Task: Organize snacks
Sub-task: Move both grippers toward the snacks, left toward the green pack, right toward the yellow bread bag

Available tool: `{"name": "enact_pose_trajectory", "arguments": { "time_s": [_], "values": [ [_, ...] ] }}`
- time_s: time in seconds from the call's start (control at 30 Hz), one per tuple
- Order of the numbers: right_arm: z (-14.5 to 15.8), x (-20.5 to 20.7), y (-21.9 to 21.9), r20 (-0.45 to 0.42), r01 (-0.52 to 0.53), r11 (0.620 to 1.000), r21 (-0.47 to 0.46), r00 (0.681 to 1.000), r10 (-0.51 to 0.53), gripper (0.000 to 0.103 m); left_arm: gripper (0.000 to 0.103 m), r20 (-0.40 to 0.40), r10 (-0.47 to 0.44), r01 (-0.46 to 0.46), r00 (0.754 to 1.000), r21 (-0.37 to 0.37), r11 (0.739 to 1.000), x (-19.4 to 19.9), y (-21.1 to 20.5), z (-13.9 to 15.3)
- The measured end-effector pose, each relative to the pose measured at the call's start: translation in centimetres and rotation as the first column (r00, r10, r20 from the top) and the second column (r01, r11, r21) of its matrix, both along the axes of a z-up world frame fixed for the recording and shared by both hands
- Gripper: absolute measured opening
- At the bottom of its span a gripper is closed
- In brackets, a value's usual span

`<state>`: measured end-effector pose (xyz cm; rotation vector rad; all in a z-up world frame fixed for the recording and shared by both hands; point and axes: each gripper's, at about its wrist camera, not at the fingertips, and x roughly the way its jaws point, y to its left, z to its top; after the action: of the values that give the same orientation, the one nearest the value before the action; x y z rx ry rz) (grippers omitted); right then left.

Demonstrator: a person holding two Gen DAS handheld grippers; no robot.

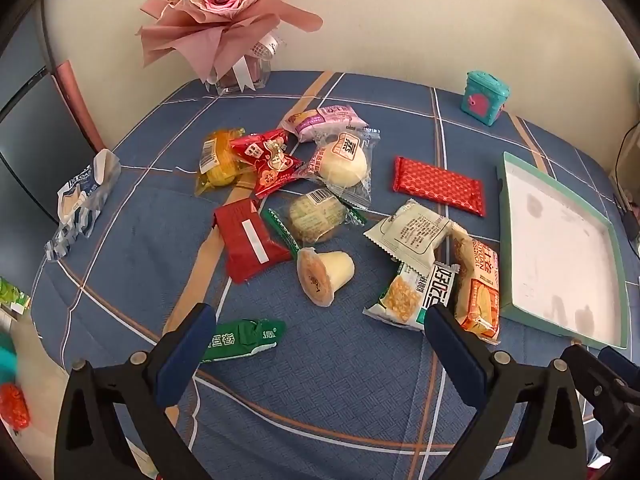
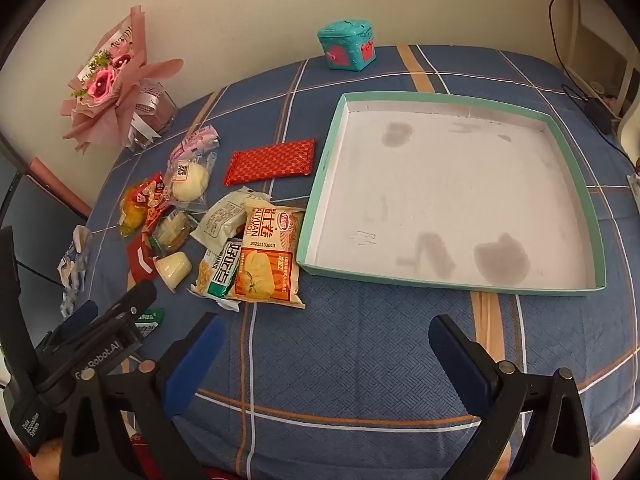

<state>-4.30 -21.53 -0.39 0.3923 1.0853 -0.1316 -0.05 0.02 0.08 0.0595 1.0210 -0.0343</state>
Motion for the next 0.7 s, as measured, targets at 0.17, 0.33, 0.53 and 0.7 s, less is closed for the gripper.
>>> {"name": "enact_pose_trajectory", "arguments": {
  "time_s": [0.17, 0.33, 0.53, 0.7],
  "values": [
    [0.07, -0.10, -0.20, 0.003, 0.013, 1.000, -0.007, 1.000, -0.013, 0.103, 0.103, 0.004, 0.007, -0.007, 1.000, -0.004, 1.000, -0.30, -0.28, 0.62],
    [0.35, -0.18, -0.41, 0.014, 0.025, 1.000, -0.013, 1.000, -0.025, 0.103, 0.103, 0.007, -0.002, 0.002, 1.000, -0.013, 1.000, -0.43, 0.52, 0.77],
    [0.76, -0.20, -0.53, 0.027, 0.039, 0.999, -0.022, 0.999, -0.038, 0.103, 0.103, 0.002, 0.005, -0.004, 1.000, -0.023, 1.000, -0.60, 0.18, 0.74],
    [0.77, -0.07, -0.40, 0.026, 0.040, 0.999, -0.031, 0.999, -0.039, 0.103, 0.103, -0.008, -0.003, 0.003, 1.000, -0.010, 1.000, -0.65, 0.05, 0.54]
  ]
}}
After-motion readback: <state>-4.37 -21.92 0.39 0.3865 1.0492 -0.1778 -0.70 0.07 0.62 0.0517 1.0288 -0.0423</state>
